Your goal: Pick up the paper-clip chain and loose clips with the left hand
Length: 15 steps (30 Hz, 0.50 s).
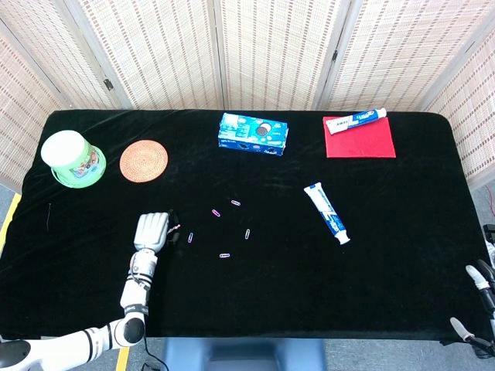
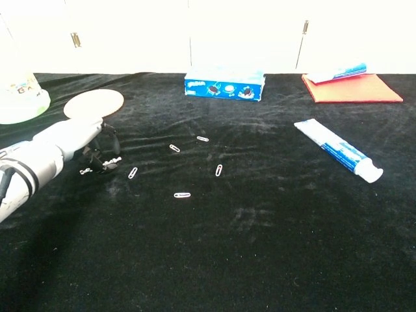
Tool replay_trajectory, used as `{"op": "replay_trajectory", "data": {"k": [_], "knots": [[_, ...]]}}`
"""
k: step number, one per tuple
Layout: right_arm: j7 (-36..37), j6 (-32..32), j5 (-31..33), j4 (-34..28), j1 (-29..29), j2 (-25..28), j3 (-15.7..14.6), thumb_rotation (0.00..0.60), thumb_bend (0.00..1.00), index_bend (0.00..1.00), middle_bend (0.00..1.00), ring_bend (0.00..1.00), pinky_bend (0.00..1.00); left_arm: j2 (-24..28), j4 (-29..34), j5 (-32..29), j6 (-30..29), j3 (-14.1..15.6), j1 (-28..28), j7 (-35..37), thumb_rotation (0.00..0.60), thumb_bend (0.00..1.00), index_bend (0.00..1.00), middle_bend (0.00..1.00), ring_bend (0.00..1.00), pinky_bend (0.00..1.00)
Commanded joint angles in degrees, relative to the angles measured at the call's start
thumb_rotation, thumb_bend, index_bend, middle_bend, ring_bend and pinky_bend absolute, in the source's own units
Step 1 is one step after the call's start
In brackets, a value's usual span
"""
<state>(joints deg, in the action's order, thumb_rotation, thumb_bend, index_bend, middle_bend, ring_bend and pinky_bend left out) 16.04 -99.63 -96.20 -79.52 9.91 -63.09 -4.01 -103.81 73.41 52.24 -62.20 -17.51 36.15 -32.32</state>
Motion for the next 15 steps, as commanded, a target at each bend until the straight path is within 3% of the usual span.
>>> {"op": "replay_trajectory", "data": {"k": [1,15], "knots": [[-0.1,0.3,-0.1,-0.1,-0.2,0.1,0.0,0.6,0.24,0.0,0.0,0.0,0.0,0.0,-0.4,-0.3,0.0,0.1,0.1,0.3,0.6,0.39,0.46,1.0,1.0,1.0],[-0.3,1.0,0.3,-0.6,-0.5,0.3,0.3,0.6,0.24,0.0,0.0,0.0,0.0,-0.7,-3.6,-2.7,1.0,0.5,1.3,0.4,0.6,0.39,0.49,1.0,1.0,1.0]]}}
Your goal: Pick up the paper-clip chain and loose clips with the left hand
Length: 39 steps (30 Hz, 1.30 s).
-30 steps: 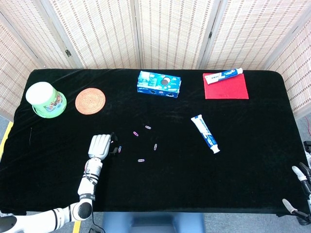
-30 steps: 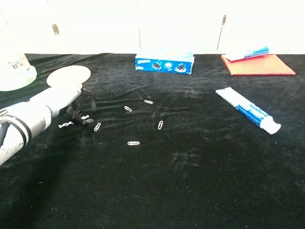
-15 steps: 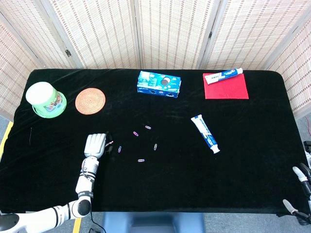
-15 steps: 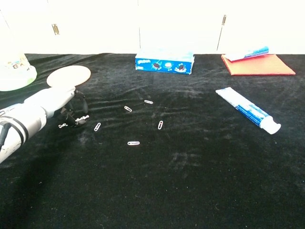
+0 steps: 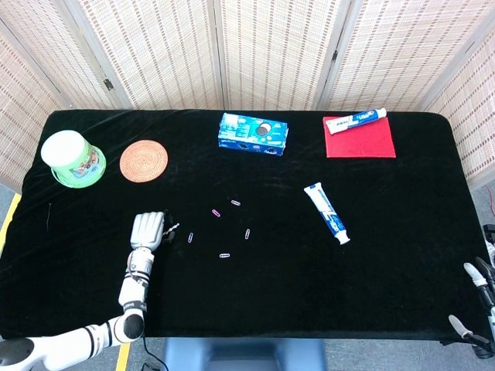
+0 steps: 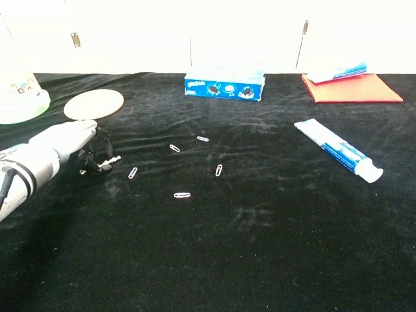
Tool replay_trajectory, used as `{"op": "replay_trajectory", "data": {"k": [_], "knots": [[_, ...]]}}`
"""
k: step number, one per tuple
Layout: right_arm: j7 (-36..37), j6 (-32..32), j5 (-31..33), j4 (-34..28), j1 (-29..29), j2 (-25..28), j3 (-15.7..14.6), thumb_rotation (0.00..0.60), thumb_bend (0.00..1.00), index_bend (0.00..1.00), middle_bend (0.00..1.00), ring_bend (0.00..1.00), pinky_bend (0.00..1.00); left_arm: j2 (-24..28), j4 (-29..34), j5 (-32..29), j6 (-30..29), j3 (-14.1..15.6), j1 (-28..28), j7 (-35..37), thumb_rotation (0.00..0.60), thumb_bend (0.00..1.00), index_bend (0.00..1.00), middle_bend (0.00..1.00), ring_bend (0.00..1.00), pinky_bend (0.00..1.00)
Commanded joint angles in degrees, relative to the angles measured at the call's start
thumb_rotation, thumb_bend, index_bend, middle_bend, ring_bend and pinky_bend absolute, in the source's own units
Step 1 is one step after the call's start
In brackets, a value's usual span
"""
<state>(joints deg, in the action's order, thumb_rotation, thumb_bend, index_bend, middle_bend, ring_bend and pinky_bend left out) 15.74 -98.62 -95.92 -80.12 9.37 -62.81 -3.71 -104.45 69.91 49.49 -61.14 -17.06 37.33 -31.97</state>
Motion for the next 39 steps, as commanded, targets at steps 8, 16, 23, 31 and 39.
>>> {"op": "replay_trajectory", "data": {"k": [8,16,23,31,39], "knots": [[0.0,-0.1,0.2,0.1,0.2,-0.1,0.1,0.6,0.24,0.0,0.0,0.0,0.0,-0.2,-0.9,-0.4,-0.1,0.4,0.4,0.1,0.6,0.48,0.69,1.0,1.0,1.0],[0.0,-0.2,0.2,0.1,0.2,-0.1,0.1,0.6,0.24,0.0,0.0,0.0,0.0,0.4,-0.9,0.3,-1.5,0.6,0.3,0.3,0.6,0.61,0.79,1.0,1.0,1.0],[-0.3,0.0,0.0,0.0,0.1,-0.1,0.1,0.6,0.24,0.0,0.0,0.0,0.0,3.3,3.4,1.9,-4.4,0.6,-0.7,0.5,0.6,0.66,0.82,1.0,1.0,1.0],[-0.5,0.0,-0.4,0.0,0.0,-0.1,0.0,0.6,0.24,0.0,0.0,0.0,0.0,7.6,12.9,5.7,-7.5,0.6,-2.8,4.9,0.6,0.67,0.82,1.0,1.0,1.0],[0.1,0.0,-1.3,0.3,-0.2,0.0,-0.5,0.6,0.24,0.0,0.0,0.0,0.0,9.8,23.0,7.7,-4.4,1.5,-3.7,12.5,0.6,0.67,0.82,1.0,1.0,1.0]]}}
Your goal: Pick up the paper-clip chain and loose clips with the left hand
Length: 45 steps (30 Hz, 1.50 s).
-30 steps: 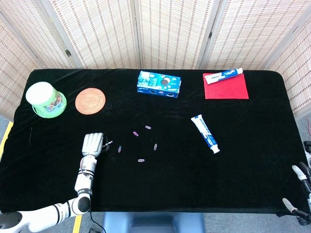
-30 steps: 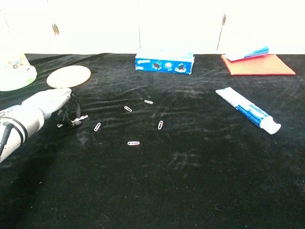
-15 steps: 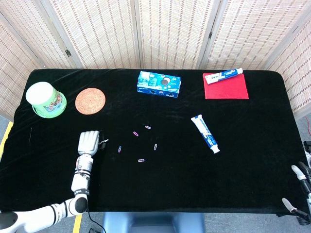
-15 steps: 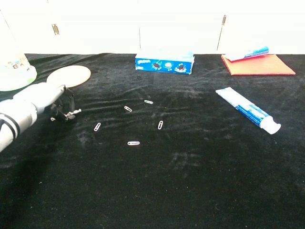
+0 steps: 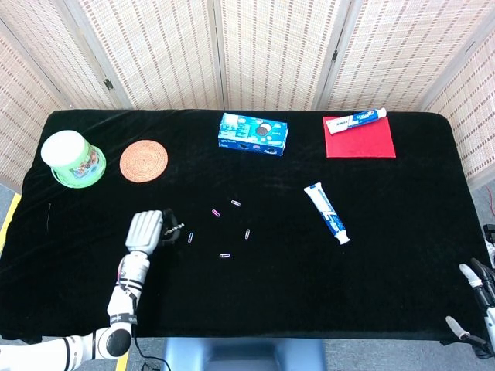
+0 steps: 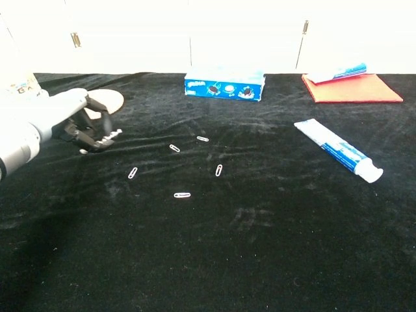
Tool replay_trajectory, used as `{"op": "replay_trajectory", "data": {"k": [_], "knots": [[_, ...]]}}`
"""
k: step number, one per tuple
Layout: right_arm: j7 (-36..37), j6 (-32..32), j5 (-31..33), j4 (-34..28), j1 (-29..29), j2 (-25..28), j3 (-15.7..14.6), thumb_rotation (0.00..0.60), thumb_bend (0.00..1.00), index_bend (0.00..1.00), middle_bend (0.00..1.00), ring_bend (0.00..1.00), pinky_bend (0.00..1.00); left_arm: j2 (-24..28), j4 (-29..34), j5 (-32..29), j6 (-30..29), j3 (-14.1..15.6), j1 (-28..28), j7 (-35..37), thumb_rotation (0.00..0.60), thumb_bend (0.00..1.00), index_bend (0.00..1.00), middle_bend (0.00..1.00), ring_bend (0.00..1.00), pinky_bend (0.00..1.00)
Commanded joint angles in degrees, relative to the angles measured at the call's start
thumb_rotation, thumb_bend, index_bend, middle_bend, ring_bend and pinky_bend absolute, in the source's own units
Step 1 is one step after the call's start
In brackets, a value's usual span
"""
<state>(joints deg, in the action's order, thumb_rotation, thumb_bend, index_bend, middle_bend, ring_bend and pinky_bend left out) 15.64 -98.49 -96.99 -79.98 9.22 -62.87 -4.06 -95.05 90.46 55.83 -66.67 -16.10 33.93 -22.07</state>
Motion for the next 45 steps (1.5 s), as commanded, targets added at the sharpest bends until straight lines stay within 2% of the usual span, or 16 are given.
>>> {"op": "replay_trajectory", "data": {"k": [1,7,13,21,34,45], "knots": [[0.3,-0.3,-0.4,0.2,0.0,0.1,-0.2,0.6,0.24,0.0,0.0,0.0,0.0,-0.1,2.4,1.8,1.2,0.7,-0.1,3.0,0.6,0.67,0.82,1.0,1.0,1.0],[2.0,-1.7,-0.9,1.1,0.6,0.2,-0.5,0.6,0.24,0.0,0.0,0.0,0.0,-4.4,-0.7,2.6,3.3,1.3,2.0,4.5,0.6,0.67,0.82,1.0,1.0,1.0],[4.1,-2.7,-0.5,2.4,1.3,0.2,-0.5,0.6,0.24,0.0,0.0,0.0,0.0,-9.2,-9.5,1.8,5.9,0.1,4.9,5.7,0.6,0.67,0.82,1.0,1.0,1.0],[4.9,-3.0,0.5,3.0,1.8,0.0,-0.2,0.6,0.24,0.0,0.0,0.0,0.0,-13.1,-18.0,2.7,6.0,-0.7,6.5,7.2,0.6,0.67,0.82,1.0,1.0,1.0],[4.2,-2.9,0.4,2.4,1.7,-0.1,0.1,0.6,0.24,0.0,0.0,0.0,0.0,-12.2,-18.9,2.7,6.7,-1.3,6.2,9.1,0.6,0.67,0.82,1.0,1.0,1.0],[3.8,-3.0,0.0,2.5,1.7,-0.2,0.0,0.6,0.24,0.0,0.0,0.0,0.0,-12.9,-20.3,2.8,7.3,0.0,5.2,10.7,0.6,0.67,0.82,1.0,1.0,1.0]]}}
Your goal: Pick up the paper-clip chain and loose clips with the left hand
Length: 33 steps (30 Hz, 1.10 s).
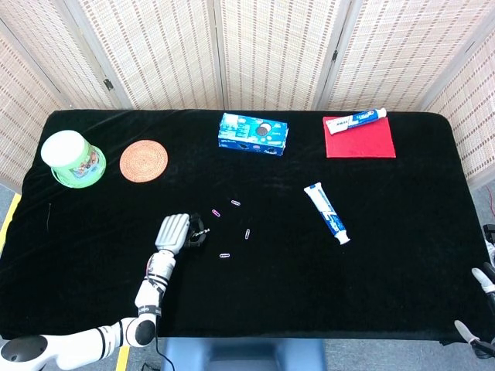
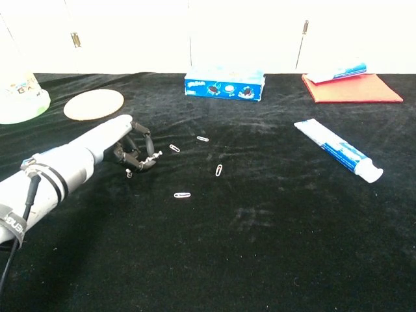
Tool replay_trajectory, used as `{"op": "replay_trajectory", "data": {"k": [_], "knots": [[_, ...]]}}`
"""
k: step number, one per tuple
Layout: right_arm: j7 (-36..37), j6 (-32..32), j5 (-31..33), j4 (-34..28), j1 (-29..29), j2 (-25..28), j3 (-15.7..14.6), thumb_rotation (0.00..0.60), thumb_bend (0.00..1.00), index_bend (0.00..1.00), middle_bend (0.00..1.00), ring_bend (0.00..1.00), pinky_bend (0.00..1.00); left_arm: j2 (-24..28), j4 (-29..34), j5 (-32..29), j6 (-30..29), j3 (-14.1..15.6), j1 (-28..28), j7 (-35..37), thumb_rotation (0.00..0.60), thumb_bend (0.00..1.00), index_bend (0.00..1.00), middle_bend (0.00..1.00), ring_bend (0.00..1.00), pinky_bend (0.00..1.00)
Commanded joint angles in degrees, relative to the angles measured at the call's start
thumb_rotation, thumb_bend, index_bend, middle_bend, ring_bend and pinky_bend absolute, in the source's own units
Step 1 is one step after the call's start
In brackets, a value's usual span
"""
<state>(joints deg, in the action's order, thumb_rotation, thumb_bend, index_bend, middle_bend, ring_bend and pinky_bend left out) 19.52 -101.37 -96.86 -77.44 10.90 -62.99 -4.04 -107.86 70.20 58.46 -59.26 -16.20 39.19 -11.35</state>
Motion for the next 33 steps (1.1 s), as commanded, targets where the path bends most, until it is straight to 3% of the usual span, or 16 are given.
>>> {"op": "replay_trajectory", "data": {"k": [1,7,13,19,25,33], "knots": [[-0.1,-0.2,-0.2,0.0,0.1,0.0,-0.1,0.6,0.24,0.0,0.0,0.0,0.0,-0.2,0.1,0.4,-0.2,0.1,0.0,0.0,0.6,0.67,0.82,1.0,1.0,1.0],[-0.1,-0.1,-0.4,0.0,0.0,-0.1,-0.1,0.6,0.24,0.0,0.0,0.0,0.0,0.9,4.6,1.6,-2.6,-0.2,-0.3,-1.6,0.6,0.67,0.82,1.0,1.0,1.0],[-0.2,2.3,-0.5,-0.8,-1.3,0.6,-0.3,0.6,0.24,0.0,0.0,0.0,0.0,3.0,15.6,-2.3,-2.6,-0.3,-0.1,-7.4,0.6,0.67,0.82,1.0,1.0,1.0],[-0.4,1.9,-1.5,-0.7,-1.2,0.6,-0.9,0.6,0.24,0.0,0.0,0.0,0.0,1.5,20.0,-5.5,-3.8,0.0,0.2,-10.7,0.6,0.67,0.83,1.0,1.0,1.0],[0.0,2.1,-1.9,0.2,-0.9,0.5,-1.7,0.6,0.24,0.0,0.0,0.0,0.0,-2.3,18.9,-6.8,-3.5,1.8,1.2,-12.4,0.6,0.67,0.83,1.0,1.0,1.0],[2.3,-0.1,-0.6,2.1,0.7,0.0,-1.5,0.6,0.24,0.0,0.0,0.0,0.0,-4.9,14.3,-7.5,-0.9,1.5,3.0,-12.0,0.6,0.67,0.83,1.0,1.0,1.0]]}}
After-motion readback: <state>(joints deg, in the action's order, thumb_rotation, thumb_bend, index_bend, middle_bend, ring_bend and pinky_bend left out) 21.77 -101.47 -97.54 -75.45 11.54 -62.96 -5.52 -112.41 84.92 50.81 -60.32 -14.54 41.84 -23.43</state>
